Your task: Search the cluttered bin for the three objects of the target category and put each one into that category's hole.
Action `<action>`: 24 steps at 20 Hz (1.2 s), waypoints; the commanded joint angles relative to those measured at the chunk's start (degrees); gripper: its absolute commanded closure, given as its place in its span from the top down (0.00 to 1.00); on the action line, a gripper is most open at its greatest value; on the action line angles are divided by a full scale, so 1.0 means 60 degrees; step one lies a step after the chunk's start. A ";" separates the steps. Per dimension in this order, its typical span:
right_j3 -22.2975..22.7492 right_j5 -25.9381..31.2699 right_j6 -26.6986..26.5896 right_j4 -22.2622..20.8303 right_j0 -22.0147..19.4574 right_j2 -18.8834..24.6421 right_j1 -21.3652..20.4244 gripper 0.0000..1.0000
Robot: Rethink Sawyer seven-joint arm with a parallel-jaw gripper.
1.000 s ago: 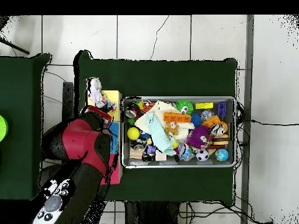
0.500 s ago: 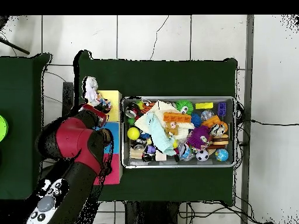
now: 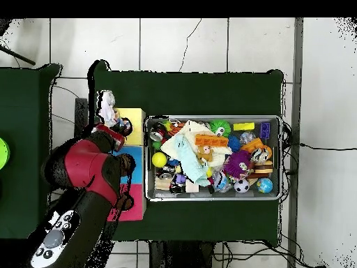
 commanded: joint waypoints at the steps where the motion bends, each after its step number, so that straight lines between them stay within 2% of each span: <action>1: 0.0215 -0.0422 0.2301 0.0557 -0.0257 0.0884 0.0763 0.00; 10: 0.0968 -0.2121 0.2236 0.0470 -0.0523 0.1587 0.0973 0.00; 24: 0.1031 -0.3791 0.1955 0.0358 -0.0902 0.2114 0.1717 0.00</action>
